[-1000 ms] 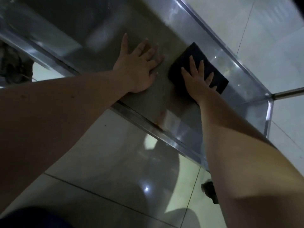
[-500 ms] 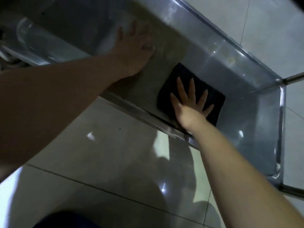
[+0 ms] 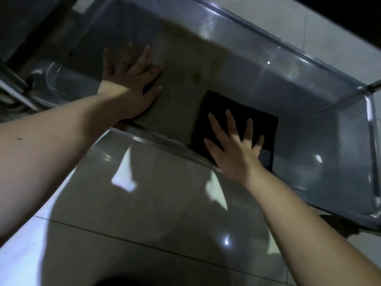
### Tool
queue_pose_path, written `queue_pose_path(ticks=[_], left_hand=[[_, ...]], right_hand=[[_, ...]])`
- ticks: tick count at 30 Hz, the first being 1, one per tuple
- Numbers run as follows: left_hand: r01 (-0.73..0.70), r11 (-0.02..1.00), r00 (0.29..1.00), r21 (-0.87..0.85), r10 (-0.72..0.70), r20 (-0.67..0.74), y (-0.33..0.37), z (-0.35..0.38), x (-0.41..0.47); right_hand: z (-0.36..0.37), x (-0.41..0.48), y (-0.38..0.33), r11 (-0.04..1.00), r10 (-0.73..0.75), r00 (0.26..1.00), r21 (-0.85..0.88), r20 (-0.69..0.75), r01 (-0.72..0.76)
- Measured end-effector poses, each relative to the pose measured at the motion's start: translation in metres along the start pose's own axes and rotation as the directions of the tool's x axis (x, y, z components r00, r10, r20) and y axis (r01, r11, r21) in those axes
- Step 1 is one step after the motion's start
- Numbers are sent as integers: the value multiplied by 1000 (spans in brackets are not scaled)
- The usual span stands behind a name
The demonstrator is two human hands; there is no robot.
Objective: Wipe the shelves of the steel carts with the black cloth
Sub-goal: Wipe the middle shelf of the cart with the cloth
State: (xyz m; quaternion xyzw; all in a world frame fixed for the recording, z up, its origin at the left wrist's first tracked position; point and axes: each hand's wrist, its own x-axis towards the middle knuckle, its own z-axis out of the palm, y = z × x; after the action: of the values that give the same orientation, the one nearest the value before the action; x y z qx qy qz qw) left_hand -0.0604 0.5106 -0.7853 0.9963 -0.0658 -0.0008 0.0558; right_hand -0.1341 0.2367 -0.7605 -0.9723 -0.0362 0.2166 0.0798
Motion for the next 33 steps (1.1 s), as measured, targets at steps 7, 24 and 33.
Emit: queue_pose_path(ticks=[7,24,33], left_hand=[[17,1000,1000,7,-17,19,-3,4,2],[3,998,999,-59,0,43,-5,3,3],[-326,931,944,-166,330,-3,94,-11,-30]], right_hand=[[-9,43,-17,997,72,997,-8,-30,-73],[10,25,-70,998,40,996,-55,-74,-44],[3,5,0,945,254,912,281,-322,-164]])
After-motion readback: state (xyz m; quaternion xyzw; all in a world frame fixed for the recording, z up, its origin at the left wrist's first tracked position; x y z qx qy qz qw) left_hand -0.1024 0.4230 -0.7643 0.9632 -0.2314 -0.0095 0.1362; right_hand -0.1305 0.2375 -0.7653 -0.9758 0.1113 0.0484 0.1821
